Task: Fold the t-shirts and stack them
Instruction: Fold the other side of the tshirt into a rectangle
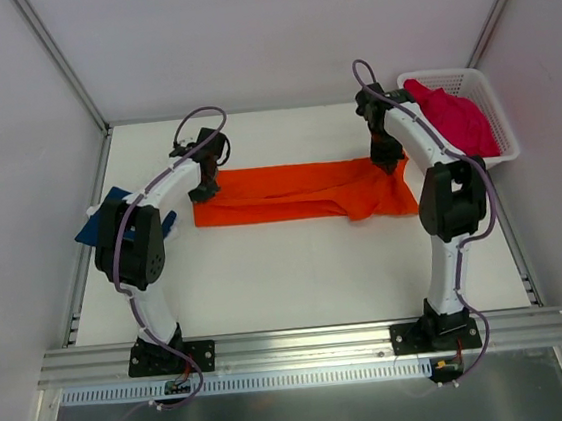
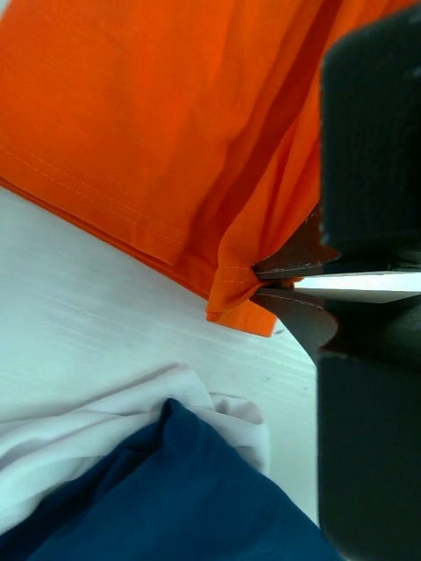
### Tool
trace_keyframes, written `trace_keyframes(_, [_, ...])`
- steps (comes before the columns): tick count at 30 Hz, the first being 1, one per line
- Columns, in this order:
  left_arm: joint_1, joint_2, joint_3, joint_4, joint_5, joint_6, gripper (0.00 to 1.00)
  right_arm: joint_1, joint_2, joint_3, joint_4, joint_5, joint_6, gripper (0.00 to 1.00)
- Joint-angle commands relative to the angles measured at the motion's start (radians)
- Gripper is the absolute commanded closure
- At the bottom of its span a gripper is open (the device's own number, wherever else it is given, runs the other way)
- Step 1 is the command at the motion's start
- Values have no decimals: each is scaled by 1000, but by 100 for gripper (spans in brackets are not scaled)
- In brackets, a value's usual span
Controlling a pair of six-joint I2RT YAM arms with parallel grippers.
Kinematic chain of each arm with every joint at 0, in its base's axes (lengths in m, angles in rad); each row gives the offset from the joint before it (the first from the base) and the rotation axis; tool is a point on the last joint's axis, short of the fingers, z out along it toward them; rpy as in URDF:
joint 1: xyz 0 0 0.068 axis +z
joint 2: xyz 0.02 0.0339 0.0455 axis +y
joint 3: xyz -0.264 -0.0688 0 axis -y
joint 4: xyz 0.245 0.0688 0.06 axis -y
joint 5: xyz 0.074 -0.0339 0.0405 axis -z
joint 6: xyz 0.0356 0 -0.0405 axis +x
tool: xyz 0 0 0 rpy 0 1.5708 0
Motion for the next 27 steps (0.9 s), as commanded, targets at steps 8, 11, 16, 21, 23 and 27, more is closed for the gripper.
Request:
trace_keyframes(8, [52, 135, 176, -20, 43, 69, 100, -64, 90, 157, -54, -11, -43, 99])
trace_keyframes(11, [59, 182, 230, -20, 61, 92, 100, -75, 128, 212, -76, -20, -47, 99])
trace_keyframes(16, [66, 250, 295, -20, 55, 121, 49, -81, 157, 237, -77, -23, -52, 99])
trace_keyframes(21, [72, 261, 327, -23, 31, 121, 1, -86, 182, 240, -76, -23, -47, 100])
trace_keyframes(23, [73, 255, 333, -26, 17, 124, 1, -90, 186, 242, -77, -26, -47, 100])
trace_keyframes(27, [72, 197, 336, -37, 6, 124, 1, -97, 203, 255, -76, -18, -47, 99])
